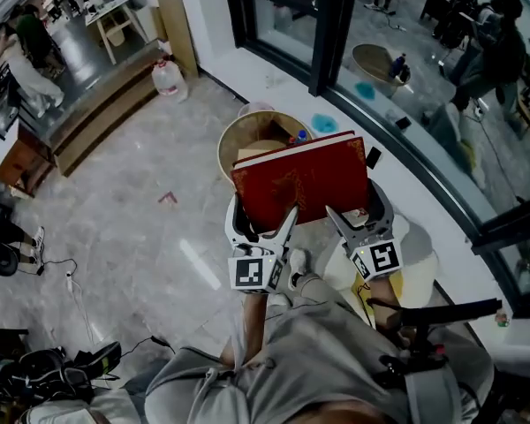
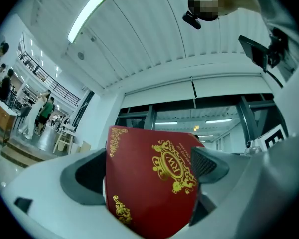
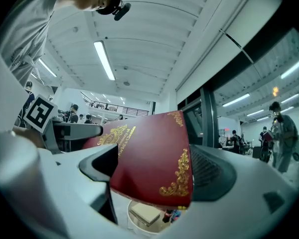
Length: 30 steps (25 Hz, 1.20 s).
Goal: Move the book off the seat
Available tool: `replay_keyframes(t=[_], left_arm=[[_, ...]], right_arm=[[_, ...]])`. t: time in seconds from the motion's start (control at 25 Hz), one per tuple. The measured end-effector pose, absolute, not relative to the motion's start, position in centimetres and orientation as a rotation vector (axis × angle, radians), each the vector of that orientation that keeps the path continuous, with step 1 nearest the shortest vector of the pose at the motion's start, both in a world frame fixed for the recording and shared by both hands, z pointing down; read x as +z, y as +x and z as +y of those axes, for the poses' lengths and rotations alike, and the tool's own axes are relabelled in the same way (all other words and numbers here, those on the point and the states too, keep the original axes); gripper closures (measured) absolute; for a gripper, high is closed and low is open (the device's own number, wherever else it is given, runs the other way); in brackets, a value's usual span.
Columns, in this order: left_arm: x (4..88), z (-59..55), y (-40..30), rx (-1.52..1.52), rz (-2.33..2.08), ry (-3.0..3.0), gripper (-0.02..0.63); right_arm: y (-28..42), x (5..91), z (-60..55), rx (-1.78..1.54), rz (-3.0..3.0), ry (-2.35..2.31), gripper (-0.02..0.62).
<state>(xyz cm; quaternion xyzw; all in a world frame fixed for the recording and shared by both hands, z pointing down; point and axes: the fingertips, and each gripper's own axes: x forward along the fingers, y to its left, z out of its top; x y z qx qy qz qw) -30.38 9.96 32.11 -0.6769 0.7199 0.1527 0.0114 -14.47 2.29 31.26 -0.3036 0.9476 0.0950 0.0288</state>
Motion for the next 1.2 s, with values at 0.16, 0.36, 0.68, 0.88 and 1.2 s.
replay_keyframes(t=[0.16,0.36,0.68,0.88,1.2], left_arm=[[31.6,6.6,-35.3,0.41,2.269,-2.029,0.08],[30.5,-1.1,-42.4,0.287,2.292,-1.967,0.08],[26.6,-16.1,-53.2,0.106,2.305,-1.863,0.08],[26.2,-22.3,-57.3,0.142,2.3,-1.838,0.08],[28.2,-25.5,-62.9,0.262,2.283,-1.951,0.08]], right_arm=[[-19.9,31.8,-2.0,0.254,2.9,-0.853,0.158],[-28.0,32.9,-10.8,0.171,2.862,-0.753,0.158],[-39.6,30.9,-26.0,0.104,2.792,-0.614,0.158],[-43.9,30.7,-32.4,0.09,2.799,-0.592,0.16],[-48.1,30.1,-34.8,0.172,2.847,-0.714,0.158]])
